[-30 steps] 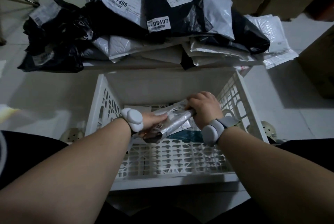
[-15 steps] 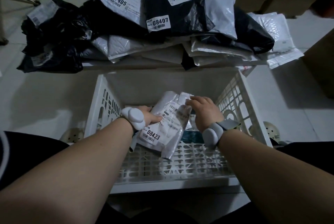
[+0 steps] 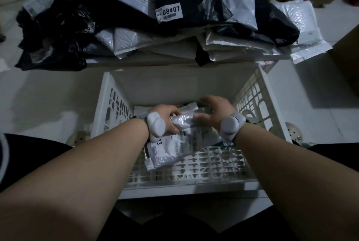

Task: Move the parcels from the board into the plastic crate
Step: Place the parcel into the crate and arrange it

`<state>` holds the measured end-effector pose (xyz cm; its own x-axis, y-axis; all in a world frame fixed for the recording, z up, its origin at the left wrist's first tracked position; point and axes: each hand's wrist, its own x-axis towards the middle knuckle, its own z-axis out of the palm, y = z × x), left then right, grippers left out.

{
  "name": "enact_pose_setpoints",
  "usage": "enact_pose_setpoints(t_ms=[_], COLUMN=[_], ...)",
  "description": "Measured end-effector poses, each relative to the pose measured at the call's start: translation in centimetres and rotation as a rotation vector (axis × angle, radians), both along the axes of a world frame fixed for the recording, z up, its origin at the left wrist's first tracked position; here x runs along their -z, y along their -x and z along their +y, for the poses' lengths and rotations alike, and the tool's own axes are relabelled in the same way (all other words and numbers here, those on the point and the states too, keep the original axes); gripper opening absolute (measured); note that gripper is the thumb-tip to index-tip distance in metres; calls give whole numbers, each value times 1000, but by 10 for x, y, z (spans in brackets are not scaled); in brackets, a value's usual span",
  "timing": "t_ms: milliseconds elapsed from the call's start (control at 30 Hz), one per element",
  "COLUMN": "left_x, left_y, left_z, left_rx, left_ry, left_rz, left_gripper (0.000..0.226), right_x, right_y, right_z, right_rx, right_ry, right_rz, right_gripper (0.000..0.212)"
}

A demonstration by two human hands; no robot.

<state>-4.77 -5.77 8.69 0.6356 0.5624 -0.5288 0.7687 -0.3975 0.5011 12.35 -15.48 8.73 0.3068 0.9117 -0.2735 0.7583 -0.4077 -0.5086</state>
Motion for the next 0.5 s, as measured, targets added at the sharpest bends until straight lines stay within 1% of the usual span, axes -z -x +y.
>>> enact_pose_setpoints(t_ms=[100,167,233,300,400,500], left_x=[-3,-2,0,3,4,6], left_y=[-1,0,0,-4,-4,1], left_z=[0,0,-2,-3,-4,-1], left_rx=[107,168,195,203,189,79], left_ry=[-27,-46,-27,-25,-33,-57], left_rz=[15,54,67,55,39,63], left_gripper=[57,54,49,49,56,69], right_x=[0,3,5,7,12,21], right_y=[5,5,3,0,-8,-23], right_z=[1,-2,-6,-6,-5,-11], right_rx=[-107,-140,-154,-175,-158,-151], right_ry=[245,365,398,411,427,462], right_rz=[54,83,81,36,-39,-77], right_gripper=[65,58,48,39,35,31])
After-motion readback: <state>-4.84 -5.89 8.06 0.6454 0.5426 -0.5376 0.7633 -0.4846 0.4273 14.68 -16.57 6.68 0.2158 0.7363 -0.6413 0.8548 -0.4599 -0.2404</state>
